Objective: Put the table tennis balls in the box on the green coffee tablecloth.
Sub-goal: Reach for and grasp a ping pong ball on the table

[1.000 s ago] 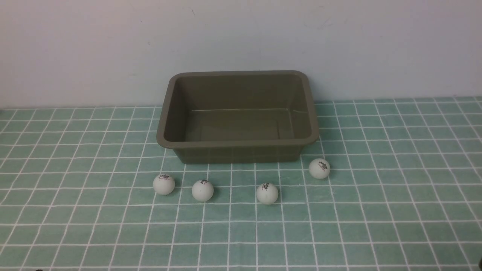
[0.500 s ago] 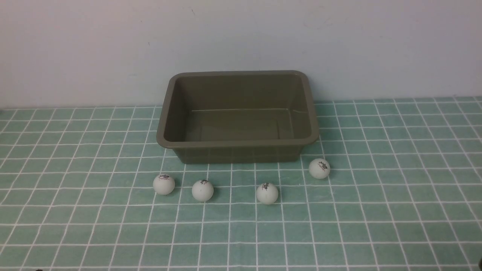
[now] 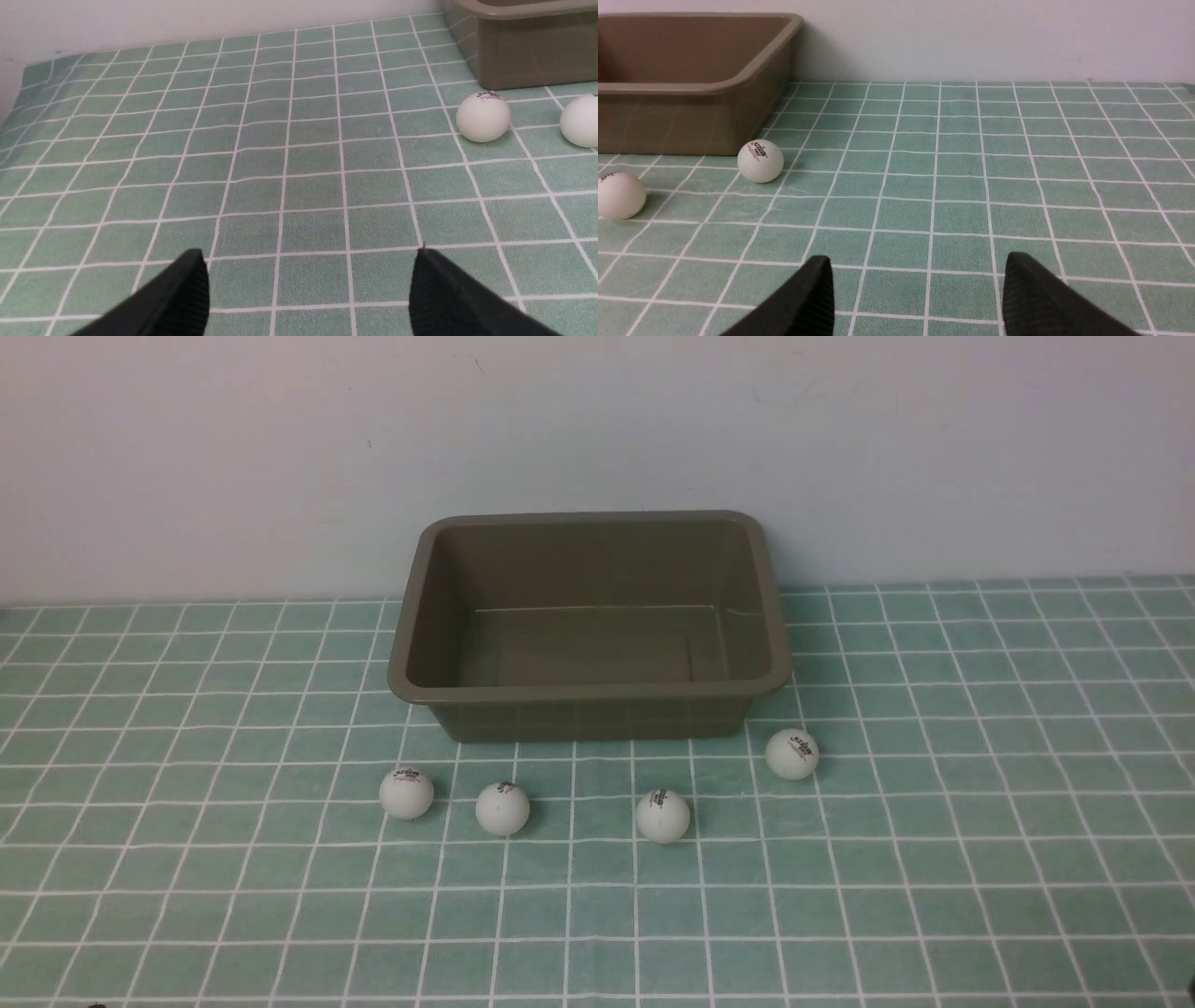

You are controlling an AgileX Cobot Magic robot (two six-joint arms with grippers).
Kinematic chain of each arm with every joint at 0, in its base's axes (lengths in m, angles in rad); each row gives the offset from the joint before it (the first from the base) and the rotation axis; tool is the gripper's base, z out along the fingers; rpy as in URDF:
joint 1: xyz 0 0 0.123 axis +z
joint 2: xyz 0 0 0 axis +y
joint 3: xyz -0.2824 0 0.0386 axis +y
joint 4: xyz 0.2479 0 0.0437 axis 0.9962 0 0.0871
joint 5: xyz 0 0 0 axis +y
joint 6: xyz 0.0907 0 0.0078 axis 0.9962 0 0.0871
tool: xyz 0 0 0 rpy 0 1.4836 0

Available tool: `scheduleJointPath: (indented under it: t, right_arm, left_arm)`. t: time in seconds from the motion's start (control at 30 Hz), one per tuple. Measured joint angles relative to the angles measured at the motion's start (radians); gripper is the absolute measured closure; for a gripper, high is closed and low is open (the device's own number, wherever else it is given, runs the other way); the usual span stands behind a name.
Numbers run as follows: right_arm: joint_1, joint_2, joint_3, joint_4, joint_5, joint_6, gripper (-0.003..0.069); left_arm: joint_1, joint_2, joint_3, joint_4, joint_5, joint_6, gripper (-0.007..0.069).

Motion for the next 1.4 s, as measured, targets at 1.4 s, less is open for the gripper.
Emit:
scheduleJointPath:
  t: [1.4]
  right_arm:
    - [0.0, 0.01, -0.644, 0.117, 0.461, 0.031, 0.0211]
  left_arm:
    - [0.0, 0.0, 0.0, 0.0, 0.0, 0.0, 0.0104]
